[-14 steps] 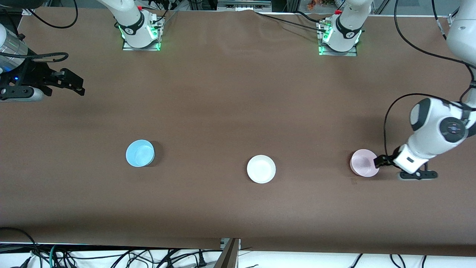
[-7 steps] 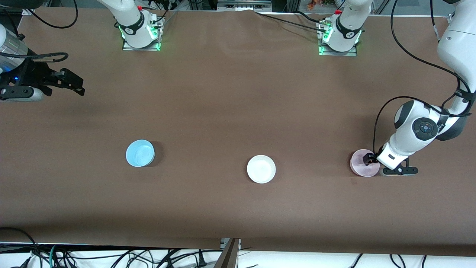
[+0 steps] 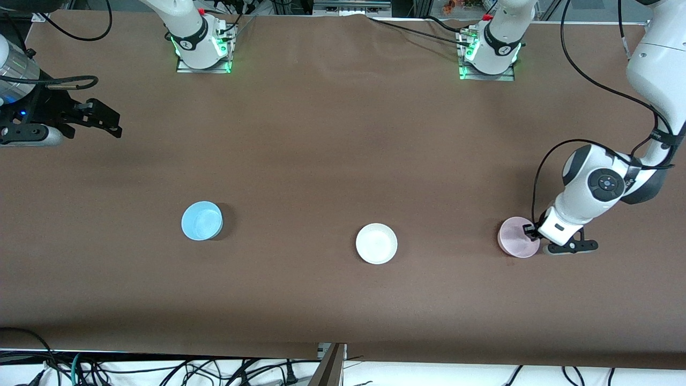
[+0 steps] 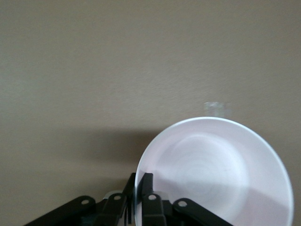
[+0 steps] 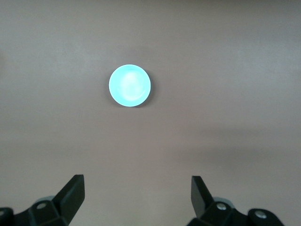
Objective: Stack pink and blue bowls on white bowl
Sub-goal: 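Carry the pink bowl with the left gripper onto the white bowl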
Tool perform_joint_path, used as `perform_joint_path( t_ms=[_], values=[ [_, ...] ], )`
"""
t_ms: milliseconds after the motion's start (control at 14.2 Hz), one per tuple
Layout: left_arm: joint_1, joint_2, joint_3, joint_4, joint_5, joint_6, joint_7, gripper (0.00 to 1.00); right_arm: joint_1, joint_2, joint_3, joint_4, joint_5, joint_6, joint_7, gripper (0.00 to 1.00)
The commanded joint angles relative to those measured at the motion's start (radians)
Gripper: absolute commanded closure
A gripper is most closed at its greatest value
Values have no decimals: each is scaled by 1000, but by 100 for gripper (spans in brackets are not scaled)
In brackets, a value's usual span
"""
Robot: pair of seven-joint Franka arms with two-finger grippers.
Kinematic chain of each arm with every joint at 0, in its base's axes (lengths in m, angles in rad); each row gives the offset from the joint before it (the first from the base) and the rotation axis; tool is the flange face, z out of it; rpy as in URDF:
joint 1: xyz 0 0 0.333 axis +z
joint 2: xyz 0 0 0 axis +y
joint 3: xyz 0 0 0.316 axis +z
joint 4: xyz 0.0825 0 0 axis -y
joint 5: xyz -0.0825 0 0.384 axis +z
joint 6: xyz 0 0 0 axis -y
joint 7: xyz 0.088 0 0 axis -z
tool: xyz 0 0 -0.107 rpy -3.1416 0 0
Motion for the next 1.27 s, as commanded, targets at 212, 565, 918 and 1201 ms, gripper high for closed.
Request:
perform_joint_path(
  t_ms=[212,565,918,1201],
  values=[
    [-110,-44,-27,36,-190,-21,-136,100,-3,-1,-3,6,8,-8,-13,0],
    [-151,-54,-182,97,-325,-109,-421,100,-3,-1,-3,6,8,-8,-13,0],
    [-415,-28,-127,172,-309,-106,-781,100,-4,-1,-3,6,8,-8,-13,0],
    [-675,9,49,273,-313,-99,-953,100,-6,-1,-3,6,8,-8,-13,0]
  ],
)
